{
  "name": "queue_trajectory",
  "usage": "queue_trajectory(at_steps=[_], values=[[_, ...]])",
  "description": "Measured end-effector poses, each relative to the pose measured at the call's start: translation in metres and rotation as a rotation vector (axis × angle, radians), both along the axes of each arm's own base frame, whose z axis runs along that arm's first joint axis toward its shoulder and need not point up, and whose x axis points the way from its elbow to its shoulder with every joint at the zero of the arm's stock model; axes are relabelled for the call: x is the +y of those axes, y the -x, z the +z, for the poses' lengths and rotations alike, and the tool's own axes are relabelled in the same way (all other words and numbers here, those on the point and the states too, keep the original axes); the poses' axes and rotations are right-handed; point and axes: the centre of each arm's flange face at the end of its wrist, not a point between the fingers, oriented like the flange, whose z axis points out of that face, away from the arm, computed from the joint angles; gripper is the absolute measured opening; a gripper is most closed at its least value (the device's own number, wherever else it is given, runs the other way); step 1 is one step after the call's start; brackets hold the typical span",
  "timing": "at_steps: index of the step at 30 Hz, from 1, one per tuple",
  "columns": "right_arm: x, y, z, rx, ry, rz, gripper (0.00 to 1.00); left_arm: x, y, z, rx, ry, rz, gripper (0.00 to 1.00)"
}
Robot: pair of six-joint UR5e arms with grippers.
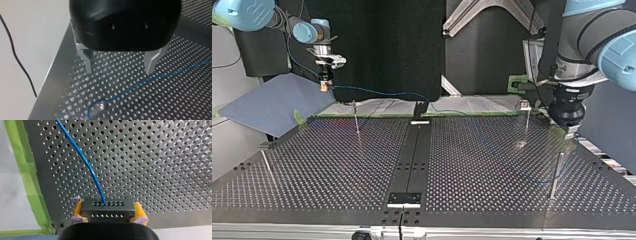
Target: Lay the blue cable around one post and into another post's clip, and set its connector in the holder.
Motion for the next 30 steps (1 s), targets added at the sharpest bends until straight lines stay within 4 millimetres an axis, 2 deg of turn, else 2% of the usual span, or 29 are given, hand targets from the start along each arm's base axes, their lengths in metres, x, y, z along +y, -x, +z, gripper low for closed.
queue_trajectory(at_steps=[12,30], values=[[0.001,-0.003,0.0,-0.001,0.001,0.005,0.36,0.006,0.015,-0.005,0.106,-0.027,0.067,1.0],[0.001,-0.007,0.0,-0.009,0.001,0.012,0.36,0.006,0.017,-0.005,0.118,-0.032,0.068,1.0]])
